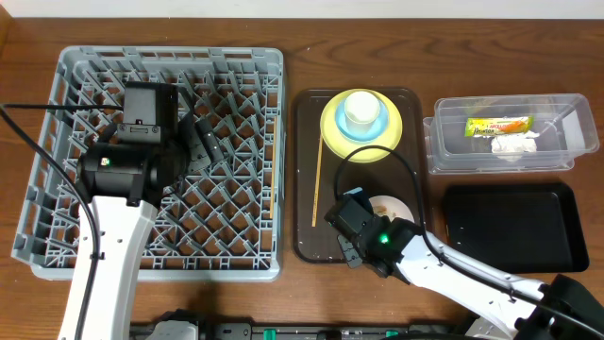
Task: Sort waste into correct bins and load items into the dishwasher rack
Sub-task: 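Lift the white rice dish off the brown tray with the right gripper, then carry the dish over the black tray and tip the rice out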
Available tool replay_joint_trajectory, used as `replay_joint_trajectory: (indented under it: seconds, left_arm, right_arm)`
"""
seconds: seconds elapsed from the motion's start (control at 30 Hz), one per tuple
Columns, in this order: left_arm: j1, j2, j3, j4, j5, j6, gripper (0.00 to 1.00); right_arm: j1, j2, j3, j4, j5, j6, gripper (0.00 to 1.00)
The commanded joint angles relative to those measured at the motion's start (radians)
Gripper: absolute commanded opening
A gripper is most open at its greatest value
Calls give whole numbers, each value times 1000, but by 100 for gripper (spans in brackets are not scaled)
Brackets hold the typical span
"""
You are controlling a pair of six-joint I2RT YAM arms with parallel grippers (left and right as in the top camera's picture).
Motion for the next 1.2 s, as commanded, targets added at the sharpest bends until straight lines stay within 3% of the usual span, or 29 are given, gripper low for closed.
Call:
replay_joint_trajectory:
  seconds: [0.0, 0.33, 0.6, 0.83, 1.17]
  left_arm:
    - [3, 3, 11, -4, -4, -2, 92]
    - [3, 3, 11, -4, -4, -2, 92]
    - [3, 3, 11, -4, -4, -2, 93]
    - [3, 3, 11, -4, -4, -2, 92]
    - [3, 3, 11, -4, -4, -2, 92]
  right_arm:
    - [-8, -1, 5, -6, 4, 0, 1]
    - [-61, -127, 177, -254, 41, -11, 1]
    - [-237, -261, 279, -460, 4, -22, 1]
    - [-534, -398, 279, -496, -233, -94, 1]
    - [-1130, -505, 277, -493, -742, -347, 1]
